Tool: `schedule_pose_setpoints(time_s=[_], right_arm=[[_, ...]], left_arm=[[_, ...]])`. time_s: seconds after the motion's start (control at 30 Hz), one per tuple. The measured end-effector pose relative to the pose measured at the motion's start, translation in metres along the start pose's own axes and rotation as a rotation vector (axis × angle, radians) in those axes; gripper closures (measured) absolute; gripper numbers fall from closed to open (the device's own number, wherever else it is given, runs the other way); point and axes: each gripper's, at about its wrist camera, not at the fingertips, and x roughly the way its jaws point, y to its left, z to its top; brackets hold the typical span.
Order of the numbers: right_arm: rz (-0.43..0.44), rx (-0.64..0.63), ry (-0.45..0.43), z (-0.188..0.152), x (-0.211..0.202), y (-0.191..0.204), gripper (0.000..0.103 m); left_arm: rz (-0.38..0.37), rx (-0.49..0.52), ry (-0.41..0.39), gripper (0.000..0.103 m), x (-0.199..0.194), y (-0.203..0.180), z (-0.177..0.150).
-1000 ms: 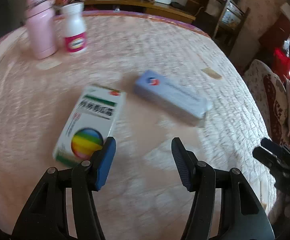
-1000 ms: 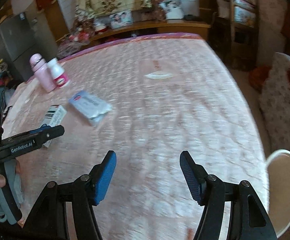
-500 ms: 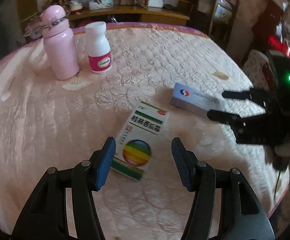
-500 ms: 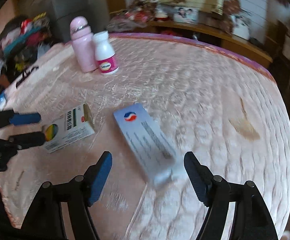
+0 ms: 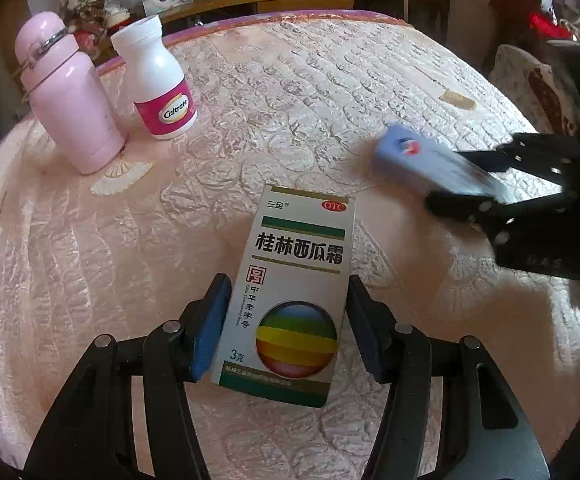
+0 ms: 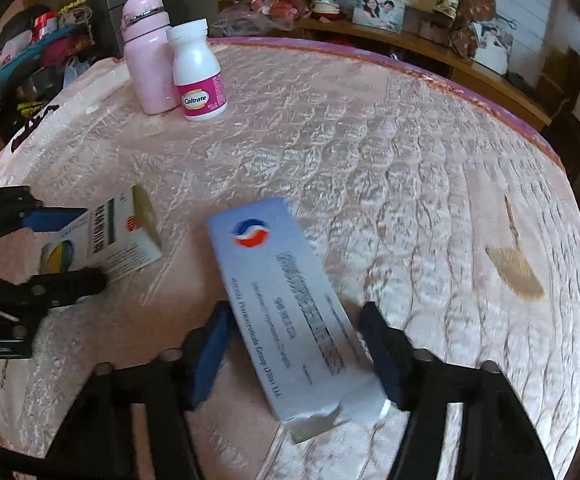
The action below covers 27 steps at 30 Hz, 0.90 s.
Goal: Collect trash
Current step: 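Grasp the rainbow medicine box with left tool while right tool grasps blue-white box, then carry both held boxes off the mattress over the white bucket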
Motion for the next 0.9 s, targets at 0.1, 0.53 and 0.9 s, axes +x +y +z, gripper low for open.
schedule_pose_setpoints(time_s=[0.1, 0.53, 0.9], right_arm=[[0.020, 0.059, -0.001, -0.011, -0.013, -0.002, 0.058], [-0.080, 0.178, -0.081, -0.089, -0.095, -0.008, 0.058], [-0.167, 0.291, -0.125, -0.146, -0.148, -0.039, 0.058]], left_arm=[[-0.020, -0.029, -0.009, 0.050, -0.007, -0.008, -0.005], [-0.053, -0.059, -0.091, 0.051, -0.043, -0.081, -0.020], [-0.059, -0.018, -0.130, 0.051, -0.059, -0.148, -0.024]])
